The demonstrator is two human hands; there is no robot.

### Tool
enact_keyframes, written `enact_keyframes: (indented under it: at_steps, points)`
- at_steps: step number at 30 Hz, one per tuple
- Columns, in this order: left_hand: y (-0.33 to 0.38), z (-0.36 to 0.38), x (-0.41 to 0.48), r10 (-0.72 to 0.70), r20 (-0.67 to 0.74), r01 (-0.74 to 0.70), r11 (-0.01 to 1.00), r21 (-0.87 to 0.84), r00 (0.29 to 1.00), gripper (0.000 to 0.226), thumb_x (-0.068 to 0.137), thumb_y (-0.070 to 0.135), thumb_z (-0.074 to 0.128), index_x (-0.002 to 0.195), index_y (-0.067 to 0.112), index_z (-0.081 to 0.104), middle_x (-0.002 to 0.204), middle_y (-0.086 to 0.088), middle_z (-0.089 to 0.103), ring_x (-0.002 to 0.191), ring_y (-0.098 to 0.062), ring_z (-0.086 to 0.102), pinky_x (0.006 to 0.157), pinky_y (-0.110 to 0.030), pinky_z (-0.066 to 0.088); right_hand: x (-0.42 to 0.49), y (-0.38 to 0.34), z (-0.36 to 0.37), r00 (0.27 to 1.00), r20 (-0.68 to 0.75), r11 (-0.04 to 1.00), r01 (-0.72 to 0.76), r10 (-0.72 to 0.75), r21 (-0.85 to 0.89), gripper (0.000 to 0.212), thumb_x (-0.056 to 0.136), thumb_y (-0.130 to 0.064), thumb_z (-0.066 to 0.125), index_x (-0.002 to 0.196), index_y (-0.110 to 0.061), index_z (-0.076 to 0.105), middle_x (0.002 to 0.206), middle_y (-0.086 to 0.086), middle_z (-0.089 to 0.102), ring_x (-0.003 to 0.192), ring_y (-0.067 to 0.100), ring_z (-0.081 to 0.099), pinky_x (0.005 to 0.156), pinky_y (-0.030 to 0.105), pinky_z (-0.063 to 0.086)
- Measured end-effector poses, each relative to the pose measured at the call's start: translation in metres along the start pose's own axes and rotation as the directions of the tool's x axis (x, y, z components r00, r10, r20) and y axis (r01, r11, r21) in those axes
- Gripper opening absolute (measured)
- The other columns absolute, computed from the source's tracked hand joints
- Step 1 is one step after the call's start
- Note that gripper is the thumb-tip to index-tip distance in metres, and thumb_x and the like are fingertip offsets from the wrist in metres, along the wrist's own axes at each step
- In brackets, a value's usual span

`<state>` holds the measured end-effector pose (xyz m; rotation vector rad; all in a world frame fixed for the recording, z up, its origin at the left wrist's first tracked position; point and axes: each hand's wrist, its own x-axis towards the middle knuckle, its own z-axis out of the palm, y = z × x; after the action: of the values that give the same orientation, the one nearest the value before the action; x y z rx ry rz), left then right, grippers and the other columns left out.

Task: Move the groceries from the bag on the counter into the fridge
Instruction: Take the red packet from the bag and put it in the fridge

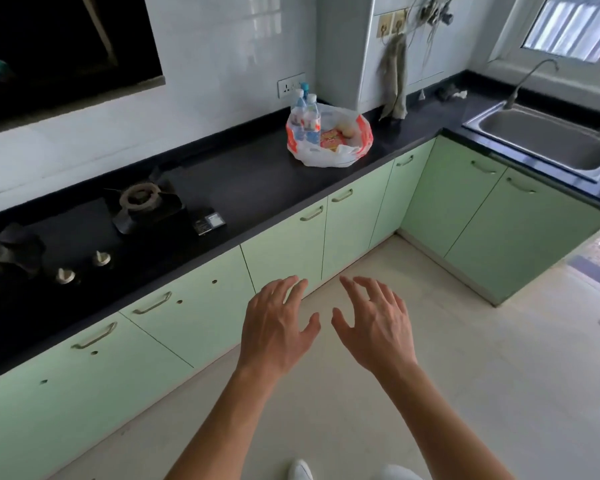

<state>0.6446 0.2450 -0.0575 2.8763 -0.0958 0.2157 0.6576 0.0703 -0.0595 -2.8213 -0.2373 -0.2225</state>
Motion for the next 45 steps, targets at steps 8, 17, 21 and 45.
enact_keyframes:
  at_steps: [8, 17, 21, 45]
  points:
    - [0.003, 0.017, 0.064, 0.092, 0.018, -0.091, 0.995, -0.045, 0.996, 0.067, 0.087, 0.058, 0.03, 0.136, 0.02, 0.054, 0.14, -0.001, 0.057, 0.129, -0.021, 0.051, 0.102, -0.041, 0.045, 0.044, 0.021, 0.01, 0.996, -0.01, 0.996, -0.094, 0.094, -0.009, 0.059, 0.088, -0.052, 0.054, 0.141, -0.025, 0.051, 0.134, 0.001, 0.061, 0.123, 0.024, 0.057, 0.101, 0.042, 0.047]
    - [0.032, 0.054, 0.167, 0.151, 0.035, -0.152, 0.988, 0.03, 0.988, 0.058, 0.089, 0.054, 0.045, 0.136, 0.021, 0.054, 0.139, -0.001, 0.057, 0.128, -0.022, 0.051, 0.101, -0.042, 0.046, 0.125, 0.076, 0.024, 0.994, -0.025, 0.994, -0.11, 0.11, 0.004, 0.059, 0.089, -0.054, 0.051, 0.14, -0.026, 0.051, 0.133, 0.001, 0.061, 0.122, 0.025, 0.057, 0.102, 0.043, 0.046]
    - [0.062, 0.067, 0.231, 0.149, 0.009, -0.149, 0.988, 0.047, 0.989, 0.057, 0.088, 0.053, 0.046, 0.135, 0.021, 0.054, 0.138, -0.001, 0.058, 0.128, -0.022, 0.051, 0.1, -0.042, 0.046, 0.18, 0.119, 0.019, 0.992, -0.052, 0.993, -0.116, 0.117, 0.019, 0.058, 0.089, -0.054, 0.05, 0.14, -0.027, 0.051, 0.133, 0.0, 0.061, 0.124, 0.025, 0.056, 0.104, 0.043, 0.045]
    - [0.119, 0.127, 0.455, -0.039, 0.021, 0.038, 0.998, 0.043, 0.999, 0.055, 0.087, 0.051, 0.056, 0.134, 0.022, 0.054, 0.137, 0.0, 0.058, 0.126, -0.021, 0.053, 0.1, -0.041, 0.049, 0.42, 0.244, 0.032, 0.999, 0.028, 0.997, 0.022, -0.024, 0.07, 0.054, 0.088, -0.049, 0.057, 0.137, -0.026, 0.054, 0.13, 0.003, 0.064, 0.12, 0.027, 0.059, 0.1, 0.044, 0.047]
